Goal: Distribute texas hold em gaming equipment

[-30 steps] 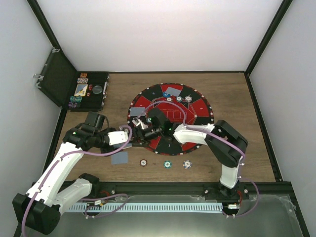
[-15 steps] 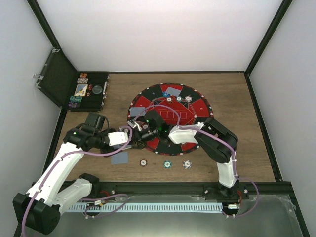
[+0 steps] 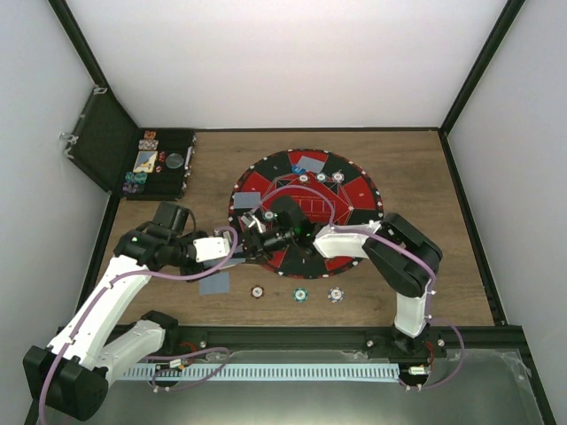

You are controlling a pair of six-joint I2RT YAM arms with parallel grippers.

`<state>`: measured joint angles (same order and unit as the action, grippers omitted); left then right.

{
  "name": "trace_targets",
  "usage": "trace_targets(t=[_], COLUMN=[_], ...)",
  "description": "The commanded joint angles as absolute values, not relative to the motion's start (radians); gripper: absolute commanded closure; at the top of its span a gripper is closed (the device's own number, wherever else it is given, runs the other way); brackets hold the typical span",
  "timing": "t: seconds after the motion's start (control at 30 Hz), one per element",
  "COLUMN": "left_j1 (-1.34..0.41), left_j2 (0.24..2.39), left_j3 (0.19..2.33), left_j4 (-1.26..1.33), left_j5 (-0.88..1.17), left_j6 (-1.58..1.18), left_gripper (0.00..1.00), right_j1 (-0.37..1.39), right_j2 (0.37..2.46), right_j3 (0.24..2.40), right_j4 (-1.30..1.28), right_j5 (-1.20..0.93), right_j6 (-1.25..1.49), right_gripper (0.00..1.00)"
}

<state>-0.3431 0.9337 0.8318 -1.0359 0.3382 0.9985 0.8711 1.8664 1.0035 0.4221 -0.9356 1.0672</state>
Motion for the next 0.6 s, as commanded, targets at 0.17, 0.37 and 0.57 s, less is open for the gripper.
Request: trace_targets(t=[0.17, 0.37, 0.57], left_j1=[-0.344, -0.344, -0.343], left_j2=[0.908, 0.907, 0.905], left_j3=[0.828, 0.819, 0.806], left_j4=[-1.022, -1.021, -1.021], left_j5=[0.368, 0.369, 0.357], left_j6=[1.004, 1.004, 1.010], left_gripper=[0.96, 0.96, 0.96], right_j1=[0.857, 0.856, 0.853], right_j2=[1.762, 1.723, 1.704], right_j3=[1.007, 1.037, 1.061], right_j4=[0.245, 0.125, 0.040], right_j5=[-0.837, -0.805, -0.782], right_j6=[1.000, 0.951, 0.910], right_gripper=[0.70, 0.85, 0.92])
